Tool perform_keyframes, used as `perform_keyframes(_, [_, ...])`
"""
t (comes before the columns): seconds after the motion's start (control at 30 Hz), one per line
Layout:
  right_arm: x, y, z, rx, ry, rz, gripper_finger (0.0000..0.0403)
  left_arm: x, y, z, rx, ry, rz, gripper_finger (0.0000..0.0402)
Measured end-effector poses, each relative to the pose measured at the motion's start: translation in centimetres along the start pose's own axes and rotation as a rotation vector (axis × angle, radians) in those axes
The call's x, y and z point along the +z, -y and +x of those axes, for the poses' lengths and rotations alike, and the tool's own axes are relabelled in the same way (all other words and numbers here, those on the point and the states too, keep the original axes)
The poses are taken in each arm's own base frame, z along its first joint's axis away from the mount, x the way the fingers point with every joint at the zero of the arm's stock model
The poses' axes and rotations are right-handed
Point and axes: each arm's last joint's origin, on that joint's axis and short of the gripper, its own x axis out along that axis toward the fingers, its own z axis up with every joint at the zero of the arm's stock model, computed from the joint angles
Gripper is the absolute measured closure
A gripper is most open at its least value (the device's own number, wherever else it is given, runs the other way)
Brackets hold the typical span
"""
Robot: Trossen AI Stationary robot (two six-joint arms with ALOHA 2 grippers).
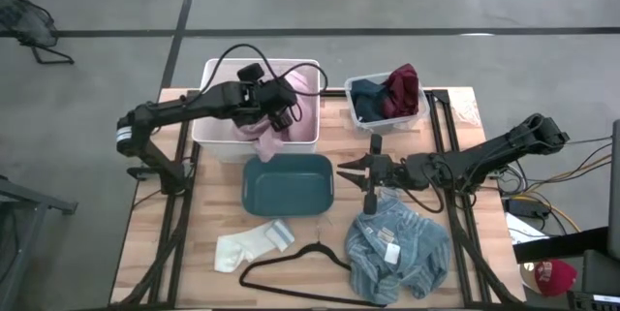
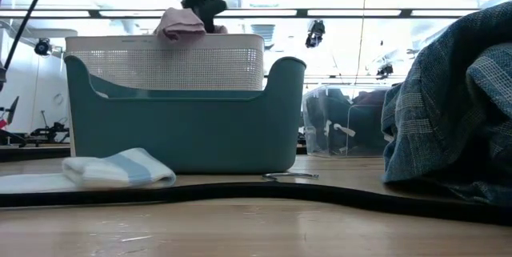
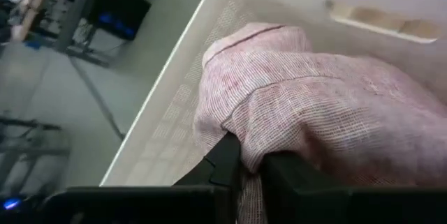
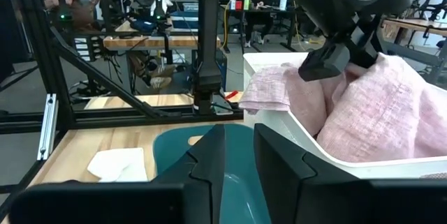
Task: Pick & Place Cloths
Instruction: Put the pink polo shirt into the white bin, then put the blue polo shirt into the white bin
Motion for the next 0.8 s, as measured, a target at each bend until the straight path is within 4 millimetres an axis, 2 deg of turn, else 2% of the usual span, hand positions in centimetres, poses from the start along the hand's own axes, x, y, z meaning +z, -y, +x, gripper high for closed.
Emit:
perform_keyframes(0.2, [-0.1,0.0,0.0,0.0,-0.006,-0.002,0.0318,-1.0,-0.4,0.1,0.045,-0.083,0.024,0.0332])
perform_keyframes(0.47, [-0.1,0.0,0.0,0.0,-0.005,-0.001,0.031,-1.7,-1.3,0.4,0.011,-0.139,-0.07,0.028])
perform_keyframes(0.57, [-0.1,0.0,0.0,-0.001,-0.006,-0.003,0.0314,-1.4,-1.4,-0.2,-0.09,-0.101,-0.112,0.026])
perform_keyframes(0.8, [-0.1,0.0,0.0,-0.001,-0.011,-0.01,0.0341,-1.3,-0.9,-1.8,-0.469,0.009,-0.124,0.0222])
